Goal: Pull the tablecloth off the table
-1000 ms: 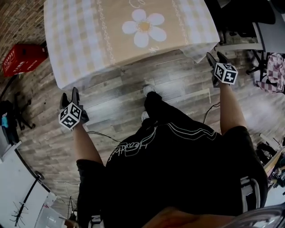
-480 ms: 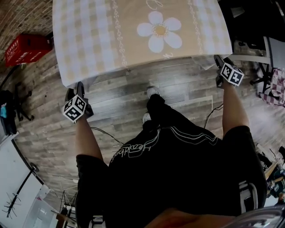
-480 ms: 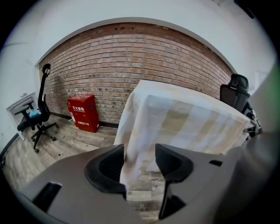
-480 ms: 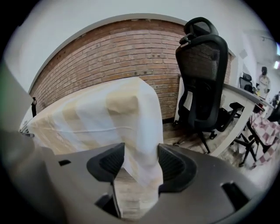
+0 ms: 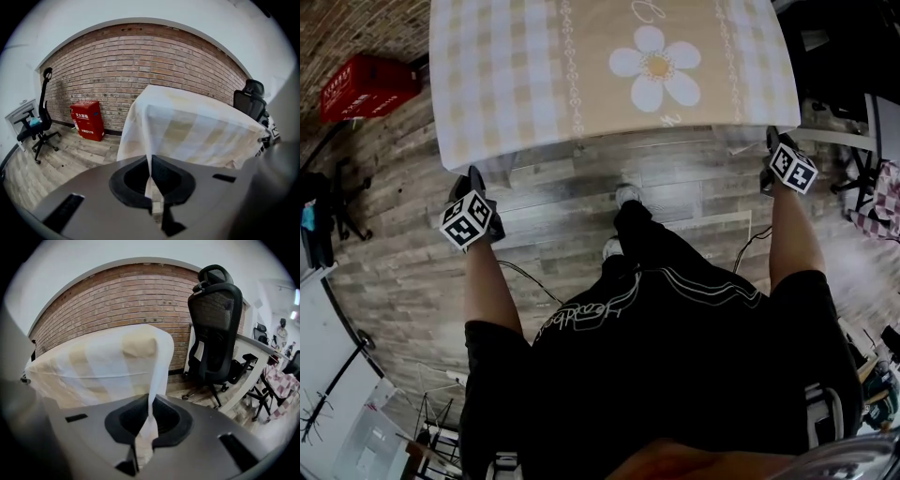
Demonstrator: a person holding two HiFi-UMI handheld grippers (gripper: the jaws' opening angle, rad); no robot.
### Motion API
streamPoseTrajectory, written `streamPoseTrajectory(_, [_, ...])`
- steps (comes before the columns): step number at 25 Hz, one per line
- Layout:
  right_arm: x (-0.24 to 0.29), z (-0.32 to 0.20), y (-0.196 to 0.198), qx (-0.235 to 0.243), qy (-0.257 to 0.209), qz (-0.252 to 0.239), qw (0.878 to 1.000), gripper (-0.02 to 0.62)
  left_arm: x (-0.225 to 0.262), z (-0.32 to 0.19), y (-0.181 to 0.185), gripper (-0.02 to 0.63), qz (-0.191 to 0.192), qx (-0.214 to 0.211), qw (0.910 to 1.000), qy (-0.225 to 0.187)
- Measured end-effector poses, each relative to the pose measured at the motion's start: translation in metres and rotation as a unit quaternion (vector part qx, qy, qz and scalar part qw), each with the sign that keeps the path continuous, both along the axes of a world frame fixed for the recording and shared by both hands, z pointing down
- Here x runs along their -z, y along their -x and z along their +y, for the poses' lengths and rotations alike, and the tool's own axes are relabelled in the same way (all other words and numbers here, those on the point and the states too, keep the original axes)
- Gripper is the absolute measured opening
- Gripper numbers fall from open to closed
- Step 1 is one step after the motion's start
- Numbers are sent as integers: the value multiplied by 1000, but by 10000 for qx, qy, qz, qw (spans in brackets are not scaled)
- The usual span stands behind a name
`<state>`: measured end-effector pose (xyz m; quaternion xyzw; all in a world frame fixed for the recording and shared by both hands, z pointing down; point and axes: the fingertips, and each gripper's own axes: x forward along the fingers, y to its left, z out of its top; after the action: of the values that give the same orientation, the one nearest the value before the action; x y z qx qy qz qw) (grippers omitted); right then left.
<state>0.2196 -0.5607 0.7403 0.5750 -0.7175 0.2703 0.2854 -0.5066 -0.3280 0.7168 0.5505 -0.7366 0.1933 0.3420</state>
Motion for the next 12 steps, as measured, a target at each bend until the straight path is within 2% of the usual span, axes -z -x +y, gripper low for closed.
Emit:
streamPoseTrajectory(4, [-3, 5, 3, 31, 30, -210, 9998, 0, 6, 1, -9, 5, -22, -224, 9997, 0])
streamPoseTrajectory(8, [4, 13, -1, 133, 87, -30, 9999, -2, 13, 2, -15, 5, 21, -273, 9996, -83])
streamPoseTrajectory(12, [13, 21, -3, 78, 7, -136, 9999, -2, 24, 5, -19, 5, 15, -291, 9994, -170])
